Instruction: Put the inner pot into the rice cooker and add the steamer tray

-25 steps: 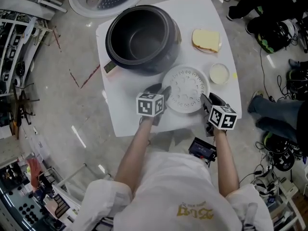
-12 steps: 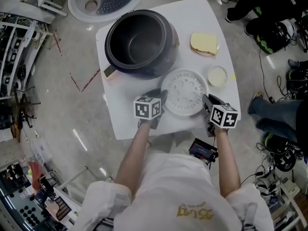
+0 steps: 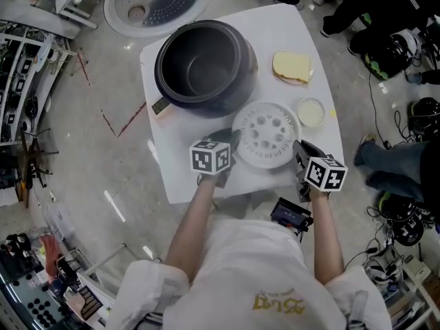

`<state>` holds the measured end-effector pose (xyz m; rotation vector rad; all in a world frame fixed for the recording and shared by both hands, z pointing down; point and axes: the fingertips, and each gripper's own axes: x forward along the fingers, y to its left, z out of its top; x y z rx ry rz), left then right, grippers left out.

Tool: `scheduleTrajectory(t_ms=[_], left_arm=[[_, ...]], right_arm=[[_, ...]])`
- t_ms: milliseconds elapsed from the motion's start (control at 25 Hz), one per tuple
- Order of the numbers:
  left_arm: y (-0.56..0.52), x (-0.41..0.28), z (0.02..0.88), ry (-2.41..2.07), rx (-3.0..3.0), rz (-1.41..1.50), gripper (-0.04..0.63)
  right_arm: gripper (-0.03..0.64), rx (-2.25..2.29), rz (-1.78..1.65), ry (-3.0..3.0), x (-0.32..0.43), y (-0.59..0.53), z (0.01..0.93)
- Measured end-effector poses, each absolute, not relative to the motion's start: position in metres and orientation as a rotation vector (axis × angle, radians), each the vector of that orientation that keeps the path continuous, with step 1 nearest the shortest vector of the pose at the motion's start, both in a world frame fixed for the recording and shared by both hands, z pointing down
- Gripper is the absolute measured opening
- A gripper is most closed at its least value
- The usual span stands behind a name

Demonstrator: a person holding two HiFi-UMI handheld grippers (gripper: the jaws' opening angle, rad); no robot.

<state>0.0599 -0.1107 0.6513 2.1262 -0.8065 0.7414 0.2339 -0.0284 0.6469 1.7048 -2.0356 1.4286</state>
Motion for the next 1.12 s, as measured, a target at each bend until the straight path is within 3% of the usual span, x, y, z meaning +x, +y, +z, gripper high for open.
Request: scheduleTrajectory(t_ms=[1120], left_arm=[[-0.117, 0.083, 0.543, -0.688, 2.29, 0.494, 0.061]], right_arm=[[0.044, 1.978, 1.301, -2.114, 0.25, -0.014, 0.547]])
